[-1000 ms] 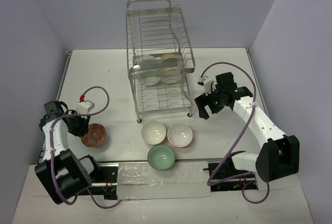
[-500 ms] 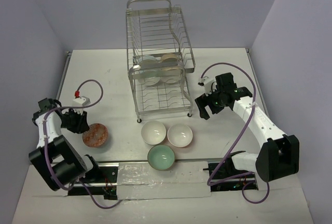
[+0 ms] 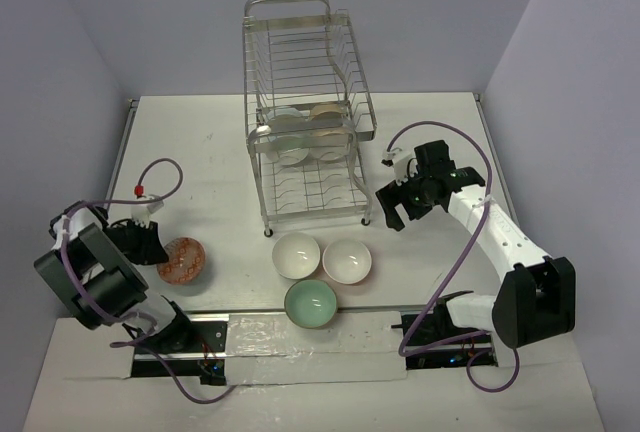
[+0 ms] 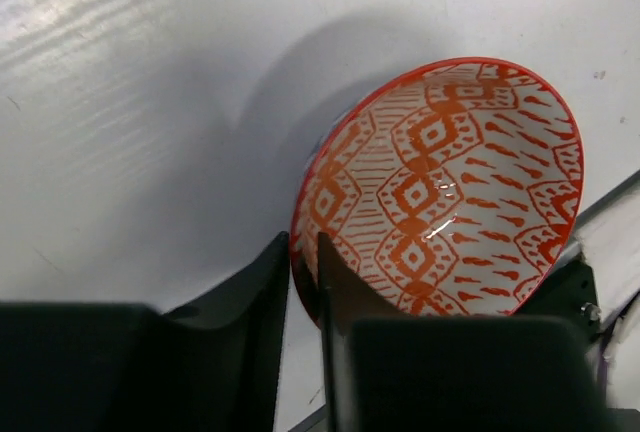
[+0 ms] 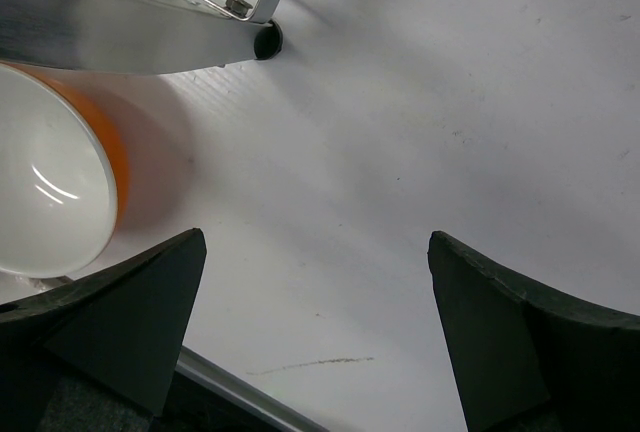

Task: Load the bowls into the dish rack
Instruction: Pick up the bowl from the center of the board.

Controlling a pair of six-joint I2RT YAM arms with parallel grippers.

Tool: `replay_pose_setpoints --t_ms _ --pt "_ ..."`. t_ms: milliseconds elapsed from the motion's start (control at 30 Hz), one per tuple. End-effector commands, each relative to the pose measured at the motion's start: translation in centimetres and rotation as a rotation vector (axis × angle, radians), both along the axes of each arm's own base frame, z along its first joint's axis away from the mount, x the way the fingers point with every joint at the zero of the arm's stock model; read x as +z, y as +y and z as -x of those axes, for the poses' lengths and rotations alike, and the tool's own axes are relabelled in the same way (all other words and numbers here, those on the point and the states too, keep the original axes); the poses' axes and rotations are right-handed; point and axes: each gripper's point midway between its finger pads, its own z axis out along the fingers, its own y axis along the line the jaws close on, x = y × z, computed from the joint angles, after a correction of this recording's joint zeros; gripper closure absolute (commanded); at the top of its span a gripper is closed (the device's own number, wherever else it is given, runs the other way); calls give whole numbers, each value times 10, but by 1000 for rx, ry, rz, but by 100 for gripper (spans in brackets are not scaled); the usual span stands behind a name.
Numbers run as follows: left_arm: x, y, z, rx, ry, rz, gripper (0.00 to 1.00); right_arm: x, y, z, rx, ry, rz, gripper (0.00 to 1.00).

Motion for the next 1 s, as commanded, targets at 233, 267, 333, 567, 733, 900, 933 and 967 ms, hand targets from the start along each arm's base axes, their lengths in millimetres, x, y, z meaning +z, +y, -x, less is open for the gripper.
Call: replay_pose_setpoints --t_ms 233,267,333,567,733,900,933,967 --pt "7 -1 -4 -32 -41 101 100 -6 -5 -8 -19 -15 30 0" --pt "9 -2 -6 -32 -49 109 100 -7 -6 -8 -20 -14 34 0" --pt "12 -4 -7 -42 -59 129 100 -8 -6 -8 -22 -10 39 0" --pt "37 -11 -22 -5 -111 211 100 -13 -10 -9 -31 1 60 0" --pt "56 0 -55 126 -211 172 100 -14 -9 -8 -27 8 56 0" --pt "76 -4 -94 211 -327 48 100 -17 -11 -8 -32 20 66 0" --pt "84 -8 -110 228 -365 16 100 -18 -10 -8 -30 23 67 0" --pt "86 -11 -114 243 -382 3 100 -18 -10 -8 -30 26 68 0"
